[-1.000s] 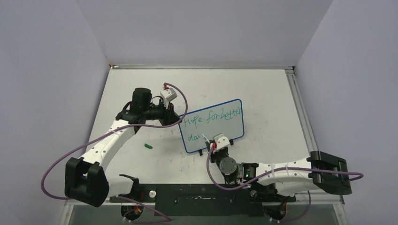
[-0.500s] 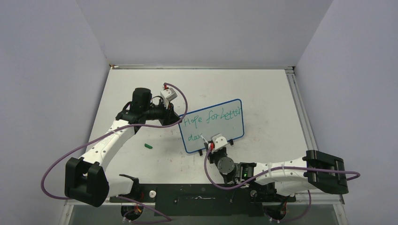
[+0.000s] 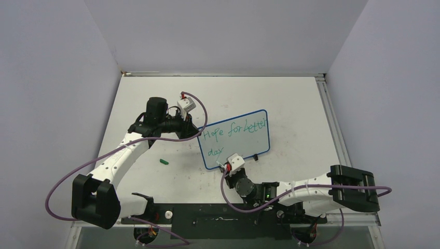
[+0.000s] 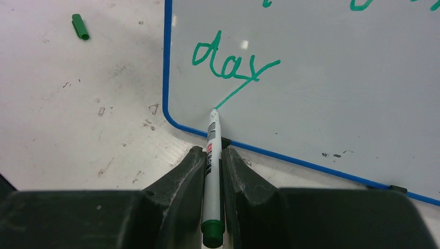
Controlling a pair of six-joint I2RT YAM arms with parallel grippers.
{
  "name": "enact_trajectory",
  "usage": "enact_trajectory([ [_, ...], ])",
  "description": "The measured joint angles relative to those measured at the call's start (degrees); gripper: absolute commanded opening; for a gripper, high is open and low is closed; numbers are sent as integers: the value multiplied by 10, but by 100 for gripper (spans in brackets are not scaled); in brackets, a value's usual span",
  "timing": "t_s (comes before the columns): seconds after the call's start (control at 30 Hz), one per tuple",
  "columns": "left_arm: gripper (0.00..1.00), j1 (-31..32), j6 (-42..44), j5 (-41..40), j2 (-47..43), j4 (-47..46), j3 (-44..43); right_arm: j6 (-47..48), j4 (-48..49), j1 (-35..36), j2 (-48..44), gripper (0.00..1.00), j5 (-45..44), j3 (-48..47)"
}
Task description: Write a sentence on the whiteboard
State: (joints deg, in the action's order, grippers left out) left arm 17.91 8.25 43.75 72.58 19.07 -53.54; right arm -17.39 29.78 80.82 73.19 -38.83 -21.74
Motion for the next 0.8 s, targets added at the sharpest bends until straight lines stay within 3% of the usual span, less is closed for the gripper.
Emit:
enact_trajectory([
  [0.23, 0, 0, 0, 0, 0, 0, 0, 1, -4, 7, -2, 5, 0, 0],
  [0.5, 0, 0, 0, 0, 0, 0, 0, 24, -11, 0, -86, 5, -56, 0],
  [0.8, 0, 0, 0, 0, 0, 0, 0, 48, -11, -29, -87, 5, -71, 0],
])
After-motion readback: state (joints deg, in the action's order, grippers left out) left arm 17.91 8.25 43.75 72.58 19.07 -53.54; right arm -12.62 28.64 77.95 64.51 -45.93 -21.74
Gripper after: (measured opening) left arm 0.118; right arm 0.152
